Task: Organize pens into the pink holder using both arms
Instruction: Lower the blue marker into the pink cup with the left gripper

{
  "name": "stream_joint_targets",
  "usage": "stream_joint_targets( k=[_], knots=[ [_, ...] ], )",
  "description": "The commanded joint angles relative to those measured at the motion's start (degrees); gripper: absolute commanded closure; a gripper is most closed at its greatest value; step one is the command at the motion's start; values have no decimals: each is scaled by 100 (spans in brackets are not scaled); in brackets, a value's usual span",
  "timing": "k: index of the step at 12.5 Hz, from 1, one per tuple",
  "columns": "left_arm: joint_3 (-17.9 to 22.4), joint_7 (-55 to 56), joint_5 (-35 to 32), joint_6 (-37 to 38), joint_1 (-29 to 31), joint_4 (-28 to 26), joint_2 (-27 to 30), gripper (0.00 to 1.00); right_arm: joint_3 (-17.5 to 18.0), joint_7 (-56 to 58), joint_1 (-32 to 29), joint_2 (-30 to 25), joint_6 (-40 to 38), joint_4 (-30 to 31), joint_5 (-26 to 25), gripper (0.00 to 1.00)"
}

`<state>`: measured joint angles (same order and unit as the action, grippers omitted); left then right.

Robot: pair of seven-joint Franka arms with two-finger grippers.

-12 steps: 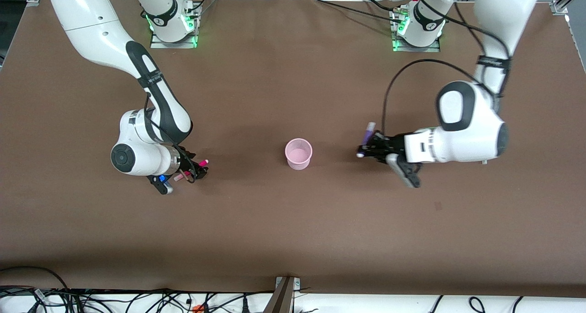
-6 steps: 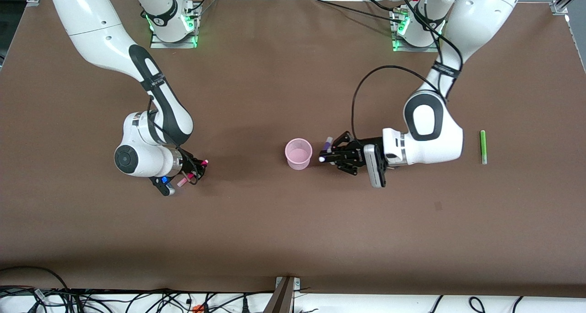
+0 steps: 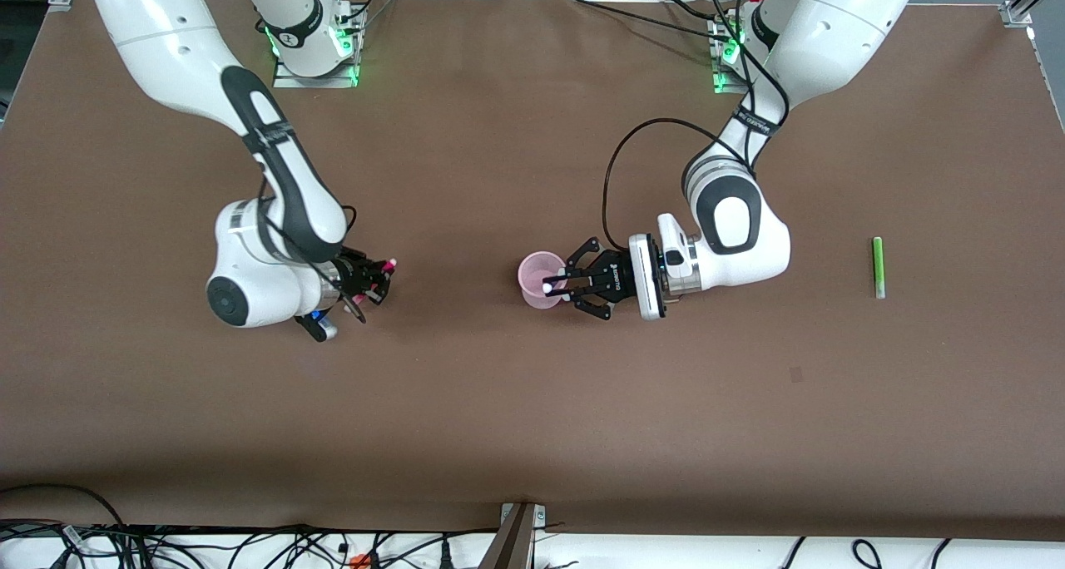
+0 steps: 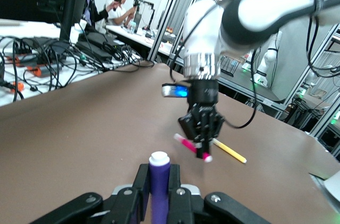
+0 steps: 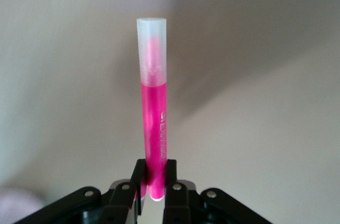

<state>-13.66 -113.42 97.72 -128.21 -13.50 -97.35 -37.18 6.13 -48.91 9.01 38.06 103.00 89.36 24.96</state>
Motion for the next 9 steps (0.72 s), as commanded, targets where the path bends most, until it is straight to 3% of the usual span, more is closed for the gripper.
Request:
stream_joint_targets(
  k=[1,5,8,9],
  knots=[
    [4,-593,405,-64,-171,120,-184,1,-50,-75,-40,-88,-1103,-576,971,100],
    [4,-885,353,-20,118,67,-70,0,-51,-84,-295,-194,-1861,-621,2764,100],
    [21,-62,300,198,391,120,-17,0,-24,-75,-392,-159,-1985,-604,3881,100],
    [65,334,-40,330,479,138,-8,0,-7,-75,-322,-141,-1933,-577,4242,100]
  ],
)
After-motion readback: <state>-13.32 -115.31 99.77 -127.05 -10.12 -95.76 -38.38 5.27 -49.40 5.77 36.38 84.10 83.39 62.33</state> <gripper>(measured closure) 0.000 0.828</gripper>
